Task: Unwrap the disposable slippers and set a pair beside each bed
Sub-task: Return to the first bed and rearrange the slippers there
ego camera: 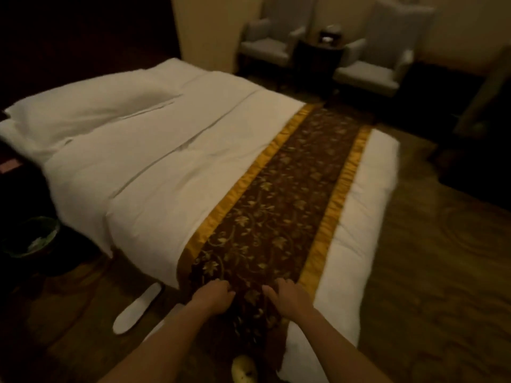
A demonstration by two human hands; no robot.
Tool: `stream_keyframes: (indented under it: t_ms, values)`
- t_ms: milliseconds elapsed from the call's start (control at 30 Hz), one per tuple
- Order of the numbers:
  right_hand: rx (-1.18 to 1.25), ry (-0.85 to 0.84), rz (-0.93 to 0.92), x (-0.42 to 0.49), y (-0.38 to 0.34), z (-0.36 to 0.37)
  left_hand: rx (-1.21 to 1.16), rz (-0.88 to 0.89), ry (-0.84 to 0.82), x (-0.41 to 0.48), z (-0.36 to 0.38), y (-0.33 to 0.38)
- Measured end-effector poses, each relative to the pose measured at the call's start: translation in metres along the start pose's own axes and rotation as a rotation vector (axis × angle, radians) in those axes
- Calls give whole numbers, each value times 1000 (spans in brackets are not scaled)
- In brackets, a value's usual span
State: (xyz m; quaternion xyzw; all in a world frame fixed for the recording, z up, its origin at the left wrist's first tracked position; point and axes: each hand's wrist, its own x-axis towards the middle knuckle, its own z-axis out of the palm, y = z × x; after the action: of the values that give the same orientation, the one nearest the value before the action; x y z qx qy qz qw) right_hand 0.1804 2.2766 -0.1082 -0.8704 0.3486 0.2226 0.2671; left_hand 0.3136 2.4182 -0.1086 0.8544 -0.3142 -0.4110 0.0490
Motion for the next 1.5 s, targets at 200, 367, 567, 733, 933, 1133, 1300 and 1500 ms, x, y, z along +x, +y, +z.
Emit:
stream_keyframes:
  t_ms: [200, 367, 567, 733, 933, 1133, 1300, 1500]
  values:
    - [129, 106, 207, -70, 127, -18, 244, 192, -84, -2, 34, 139]
    - [261, 124, 392, -98, 233, -28, 462, 335, -91, 17, 79, 253]
    - [306, 65, 474, -102, 388, -47, 505, 372, -179, 65, 154, 388]
    - [247, 45, 484, -98, 513, -113, 474, 360, -259, 99, 197, 509]
    - [279, 85, 500, -70, 606, -192, 466, 310, -263, 138, 190, 611]
    - [344, 73, 478, -8, 670, -255, 493, 297, -214, 205, 158, 693]
    - [334, 61, 438, 71, 730, -332, 481, 297, -213, 289, 125, 776]
    - [274, 97, 408, 163, 798, -451, 437, 320, -184, 390, 54, 889]
